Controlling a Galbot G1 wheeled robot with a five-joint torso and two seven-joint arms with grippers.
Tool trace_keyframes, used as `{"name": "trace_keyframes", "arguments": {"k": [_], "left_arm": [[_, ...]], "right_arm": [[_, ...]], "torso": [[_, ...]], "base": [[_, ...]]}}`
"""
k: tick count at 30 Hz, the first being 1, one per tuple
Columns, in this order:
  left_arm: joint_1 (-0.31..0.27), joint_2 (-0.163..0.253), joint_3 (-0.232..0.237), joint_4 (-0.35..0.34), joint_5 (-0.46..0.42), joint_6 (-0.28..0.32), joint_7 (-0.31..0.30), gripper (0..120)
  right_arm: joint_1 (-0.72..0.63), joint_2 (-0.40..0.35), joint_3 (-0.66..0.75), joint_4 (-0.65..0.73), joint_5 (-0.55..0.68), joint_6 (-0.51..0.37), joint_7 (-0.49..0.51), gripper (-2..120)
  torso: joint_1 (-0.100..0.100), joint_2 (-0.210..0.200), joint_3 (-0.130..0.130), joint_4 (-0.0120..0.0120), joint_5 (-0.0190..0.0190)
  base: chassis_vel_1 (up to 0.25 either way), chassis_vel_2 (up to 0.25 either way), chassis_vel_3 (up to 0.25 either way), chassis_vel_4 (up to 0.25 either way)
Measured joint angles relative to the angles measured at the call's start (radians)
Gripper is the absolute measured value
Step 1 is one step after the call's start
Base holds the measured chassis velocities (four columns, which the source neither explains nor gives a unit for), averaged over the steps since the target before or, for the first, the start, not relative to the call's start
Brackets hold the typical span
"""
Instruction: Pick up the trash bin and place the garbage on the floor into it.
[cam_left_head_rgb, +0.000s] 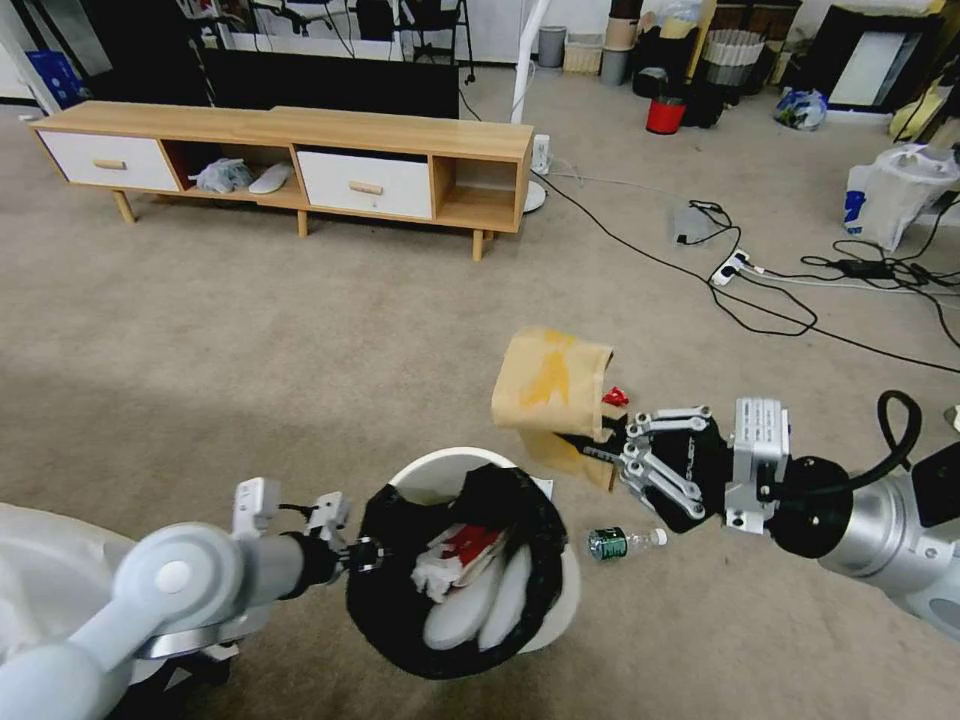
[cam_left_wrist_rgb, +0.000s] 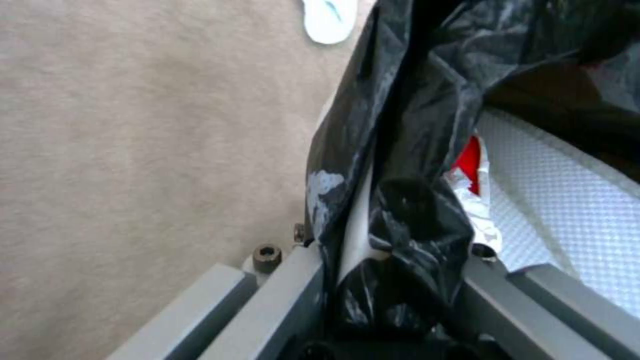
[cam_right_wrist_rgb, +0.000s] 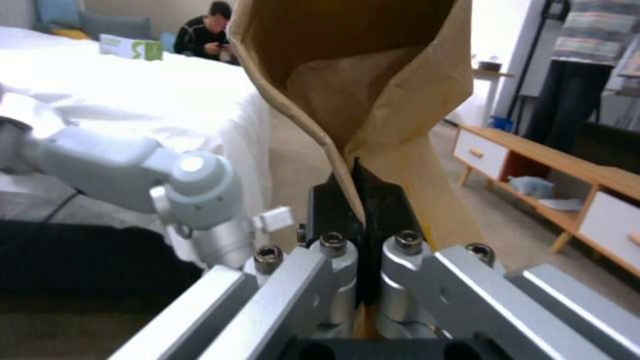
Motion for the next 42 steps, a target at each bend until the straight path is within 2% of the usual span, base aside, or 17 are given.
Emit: {"name": "trace_keyframes", "arguments": {"k": [3, 6, 11, 15, 16, 17, 19, 28, 33, 39, 42], "left_arm": [[-0.019, -0.013, 0.027, 0.009, 0.001, 0.0, -0.003, 0], [-0.071, -0.045, 0.094, 0.035, -0.001, 0.0, -0.016, 0], [-0.104, -0.067, 0.127, 0.052, -0.003, 0.0, -0.018, 0], [-0.153, -0.1, 0.18, 0.075, -0.006, 0.0, -0.022, 0], [-0.153, -0.1, 0.18, 0.075, -0.006, 0.0, -0.022, 0], [-0.169, -0.118, 0.197, 0.083, -0.006, 0.0, -0.025, 0], [-0.188, -0.149, 0.214, 0.095, -0.008, 0.001, -0.037, 0], [-0.233, -0.213, 0.254, 0.115, -0.023, 0.001, -0.062, 0], [-0.254, -0.234, 0.269, 0.13, -0.028, -0.001, -0.07, 0], [-0.286, -0.287, 0.298, 0.154, -0.029, -0.01, -0.083, 0], [-0.29, -0.292, 0.297, 0.154, -0.034, -0.012, -0.086, 0]], "right_arm": [[0.001, -0.001, -0.005, -0.002, 0.001, 0.0, -0.01, 0], [0.002, -0.005, -0.02, -0.004, 0.006, 0.0, -0.057, 0], [0.005, -0.005, -0.029, -0.009, 0.008, 0.002, -0.079, 0], [0.007, -0.003, -0.037, -0.015, 0.013, 0.001, -0.099, 0], [0.007, -0.003, -0.037, -0.015, 0.013, 0.001, -0.099, 0], [0.007, -0.003, -0.044, -0.015, 0.013, -0.001, -0.106, 0], [0.01, 0.0, -0.06, -0.019, 0.012, -0.005, -0.113, 0], [0.006, 0.025, -0.118, -0.041, -0.023, -0.013, -0.151, 0], [0.01, 0.031, -0.13, -0.04, -0.025, -0.015, -0.155, 0], [-0.007, 0.027, -0.125, -0.051, -0.033, -0.021, -0.18, 0], [-0.021, 0.033, -0.125, -0.062, -0.048, -0.02, -0.195, 0]], "torso": [[0.0, 0.0, 0.0, 0.0001, -0.0001], [0.0, 0.0, 0.0, 0.0001, -0.0003], [0.0, 0.0, 0.0, 0.0001, -0.0006], [0.0, 0.0, 0.0, -0.0001, -0.0014], [0.0, 0.0, 0.0, -0.0001, -0.0014], [0.0, 0.0, 0.0, -0.0005, -0.0022], [0.0, 0.0, 0.0, -0.0005, -0.001], [0.0, 0.0, 0.0, 0.0003, -0.0006], [0.0, 0.0, 0.0, 0.0001, -0.0005], [0.0, 0.0, 0.0, 0.0, -0.0006], [0.0, 0.0, 0.0, -0.0001, -0.0005]], "base": [[0.0, 0.0, 0.0, 0.0], [0.0, 0.0, 0.0, 0.0], [0.0, 0.0, 0.0, 0.0], [0.0, 0.0, 0.0, 0.0], [0.0, 0.0, 0.0, 0.0], [0.0, 0.0, 0.0, 0.0], [0.0, 0.0, 0.0, 0.0], [0.0, 0.0, 0.0, 0.0], [0.0, 0.0, 0.0, 0.0], [0.0, 0.0, 0.0, 0.0], [0.0, 0.0, 0.0, 0.0]]}}
